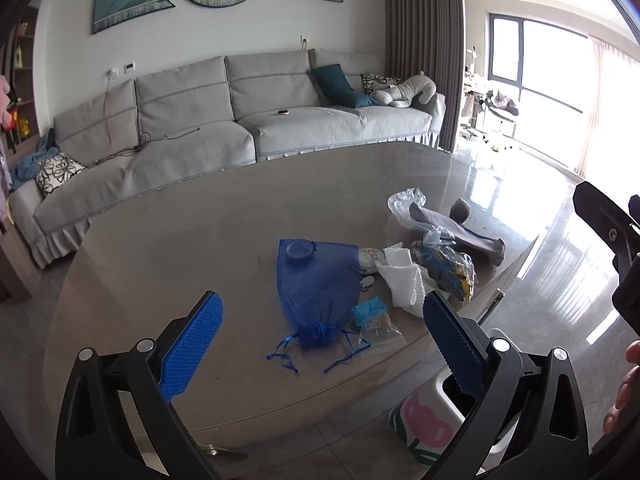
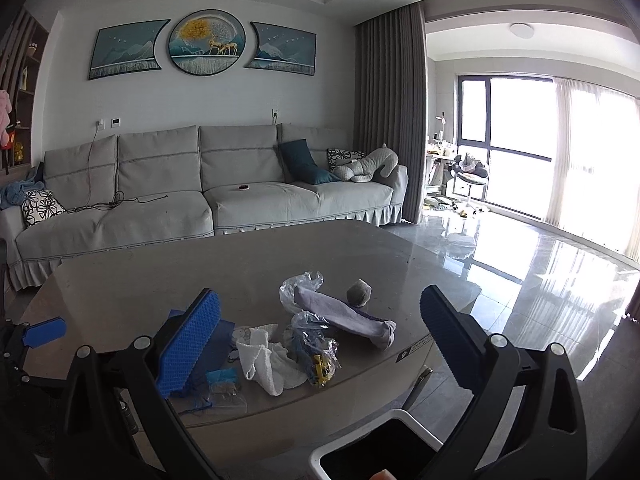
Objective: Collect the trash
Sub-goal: 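Move both tools toward the trash items on the glass table, then grasp the small clear bag with blue top using the left tool, then grasp the white knit cloth with the right tool while left holds the bag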
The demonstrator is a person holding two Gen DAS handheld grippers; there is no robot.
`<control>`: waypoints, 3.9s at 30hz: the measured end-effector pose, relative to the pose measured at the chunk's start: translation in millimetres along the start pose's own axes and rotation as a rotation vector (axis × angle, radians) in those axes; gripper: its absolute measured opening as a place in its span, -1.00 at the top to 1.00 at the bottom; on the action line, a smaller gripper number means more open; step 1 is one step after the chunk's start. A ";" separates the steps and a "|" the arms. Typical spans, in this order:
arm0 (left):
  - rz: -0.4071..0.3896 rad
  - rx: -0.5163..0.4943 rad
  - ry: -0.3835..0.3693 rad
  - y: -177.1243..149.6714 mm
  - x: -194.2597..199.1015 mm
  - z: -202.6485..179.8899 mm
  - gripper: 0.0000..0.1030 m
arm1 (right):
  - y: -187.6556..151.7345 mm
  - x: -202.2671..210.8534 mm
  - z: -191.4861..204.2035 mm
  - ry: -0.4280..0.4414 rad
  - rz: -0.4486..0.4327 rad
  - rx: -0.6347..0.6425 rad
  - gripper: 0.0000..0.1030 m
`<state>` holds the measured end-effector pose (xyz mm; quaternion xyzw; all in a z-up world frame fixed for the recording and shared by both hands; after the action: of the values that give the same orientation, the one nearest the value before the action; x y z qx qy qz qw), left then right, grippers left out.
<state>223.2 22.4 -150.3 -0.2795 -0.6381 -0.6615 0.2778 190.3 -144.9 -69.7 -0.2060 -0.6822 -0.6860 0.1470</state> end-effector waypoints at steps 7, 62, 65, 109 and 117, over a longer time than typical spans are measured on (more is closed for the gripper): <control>0.002 -0.018 0.011 3.1 -34.1 -3.1 -0.89 | -11.9 -39.8 -0.9 -0.027 0.111 0.055 -0.94; 0.275 -0.078 -0.065 -50.6 -191.6 -80.5 0.19 | -49.0 -92.5 -37.3 -0.122 0.160 0.076 -0.94; 0.272 -0.069 -0.066 -51.1 -189.6 -80.7 0.37 | -48.9 -91.3 -35.0 -0.120 0.160 0.080 -0.94; 0.068 -0.009 0.009 9.9 -133.5 14.9 0.46 | -77.4 -156.5 55.8 0.059 0.244 0.107 -0.94; 0.071 0.033 -0.018 9.4 -138.3 29.5 0.46 | -100.5 -191.9 81.8 0.084 0.317 0.161 -0.65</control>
<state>325.8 53.1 -243.2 -0.3032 -0.6411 -0.6380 0.3000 315.8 -76.1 -251.6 -0.2695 -0.6874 -0.6053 0.2975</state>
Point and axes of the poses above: each gripper's, at about its wrist camera, not at the fingertips, and x roughly against the way its jaws point, z to its left, y to its top, the point moved 9 cm from there along -x, roughly the way its jaws point, and after that the axes turned 11 degrees about z, right-handed, at the moved point
